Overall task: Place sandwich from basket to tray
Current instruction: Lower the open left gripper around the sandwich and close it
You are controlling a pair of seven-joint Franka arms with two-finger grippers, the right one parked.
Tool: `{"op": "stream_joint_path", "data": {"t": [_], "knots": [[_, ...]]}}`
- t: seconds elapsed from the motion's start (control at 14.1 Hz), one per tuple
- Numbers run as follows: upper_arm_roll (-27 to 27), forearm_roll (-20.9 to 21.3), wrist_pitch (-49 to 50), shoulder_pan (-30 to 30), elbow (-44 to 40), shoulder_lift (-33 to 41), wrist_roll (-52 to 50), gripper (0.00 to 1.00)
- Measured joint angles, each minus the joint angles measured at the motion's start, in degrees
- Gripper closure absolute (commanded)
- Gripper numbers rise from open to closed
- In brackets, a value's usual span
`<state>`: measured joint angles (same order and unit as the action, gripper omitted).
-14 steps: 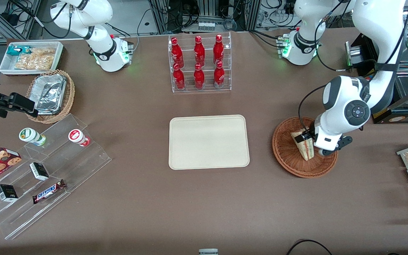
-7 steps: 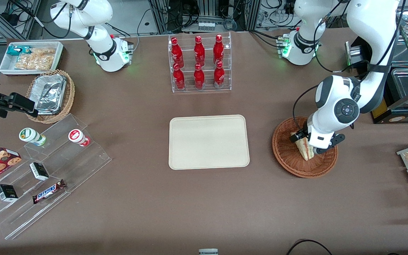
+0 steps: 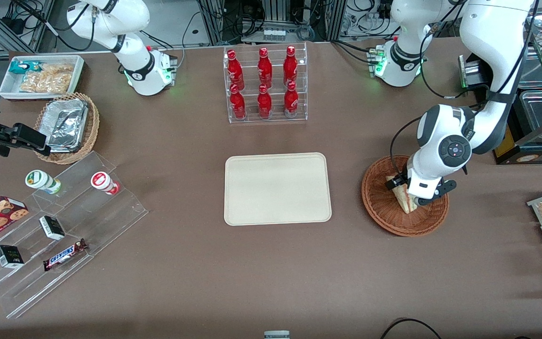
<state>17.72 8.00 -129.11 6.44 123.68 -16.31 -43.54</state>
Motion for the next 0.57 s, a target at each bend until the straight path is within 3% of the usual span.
{"op": "stream_joint_path", "data": {"t": [0.07,0.21,0.5,0.57], "knots": [[-0.1,0.5,-0.2,0.2,0.0,-0.1,0.0,0.18],[-0.2,0.8,-0.9,0.5,0.0,-0.3,0.0,0.40],[-0.2,0.9,-3.0,0.7,0.0,-1.7,0.0,0.65],[-0.2,0.9,-3.0,0.7,0.0,-1.7,0.0,0.84]]}}
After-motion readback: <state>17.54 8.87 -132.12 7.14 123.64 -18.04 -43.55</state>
